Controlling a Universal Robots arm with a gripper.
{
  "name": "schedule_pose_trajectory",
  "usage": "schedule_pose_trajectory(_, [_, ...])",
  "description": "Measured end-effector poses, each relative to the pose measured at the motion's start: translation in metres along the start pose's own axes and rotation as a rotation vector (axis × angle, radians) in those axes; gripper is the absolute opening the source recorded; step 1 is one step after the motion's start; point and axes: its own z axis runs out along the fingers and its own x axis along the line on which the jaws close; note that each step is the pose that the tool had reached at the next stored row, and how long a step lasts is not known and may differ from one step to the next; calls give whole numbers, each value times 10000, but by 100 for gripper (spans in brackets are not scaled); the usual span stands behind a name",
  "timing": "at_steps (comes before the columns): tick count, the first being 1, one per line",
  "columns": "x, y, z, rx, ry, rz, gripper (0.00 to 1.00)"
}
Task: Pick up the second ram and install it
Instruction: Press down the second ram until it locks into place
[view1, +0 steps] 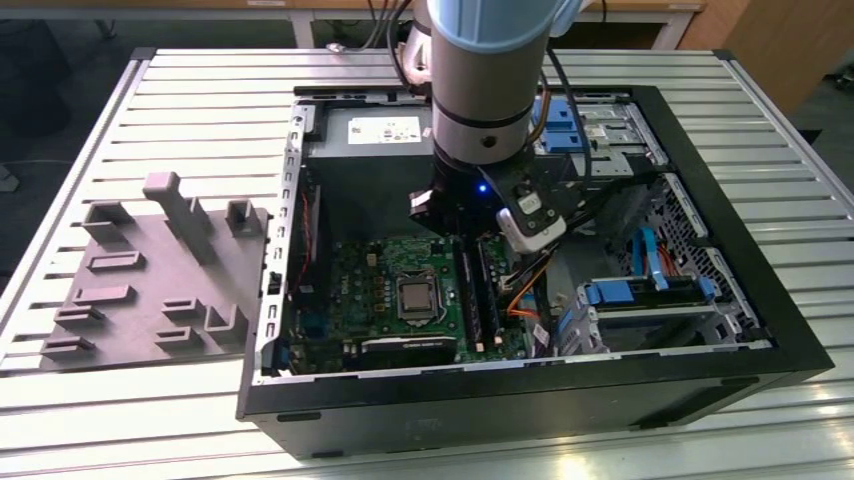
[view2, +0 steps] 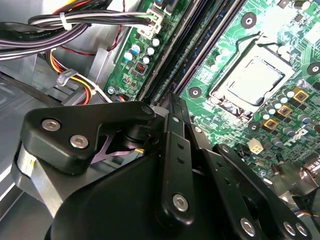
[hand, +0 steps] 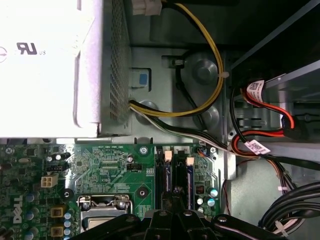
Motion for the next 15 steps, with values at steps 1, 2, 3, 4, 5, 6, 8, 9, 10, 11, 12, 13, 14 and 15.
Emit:
schedule_pose_trajectory(1, [0, 1, 3, 0, 0, 0, 11])
schedule_pose_trajectory(2, [1, 3, 7, -1, 0, 0, 11])
schedule_pose_trajectory(3, [1, 5, 10, 0, 0, 0, 11])
schedule_pose_trajectory(4, [1, 7, 13, -1, -1, 1, 11])
schedule_pose_trajectory(5, [2, 10, 17, -2, -1, 0, 11])
schedule_pose_trajectory(6, [2, 13, 19, -2, 0, 0, 11])
schedule_pose_trajectory(8, [2, 20, 25, -1, 0, 0, 11])
schedule_pose_trajectory(9, [3, 23, 28, -1, -1, 1, 11])
schedule_pose_trajectory(10, [3, 26, 30, -1, 0, 1, 11])
schedule_pose_trajectory(11, [3, 29, 33, -1, 0, 0, 11])
schedule_pose_trajectory(12, [3, 32, 35, -2, -1, 0, 11])
schedule_pose_trajectory(13, [3, 34, 36, -2, -1, 0, 11])
schedule_pose_trajectory(14, [3, 35, 37, -1, -1, 1, 11])
schedule_pose_trajectory(15, [4, 37, 39, -1, 0, 0, 11])
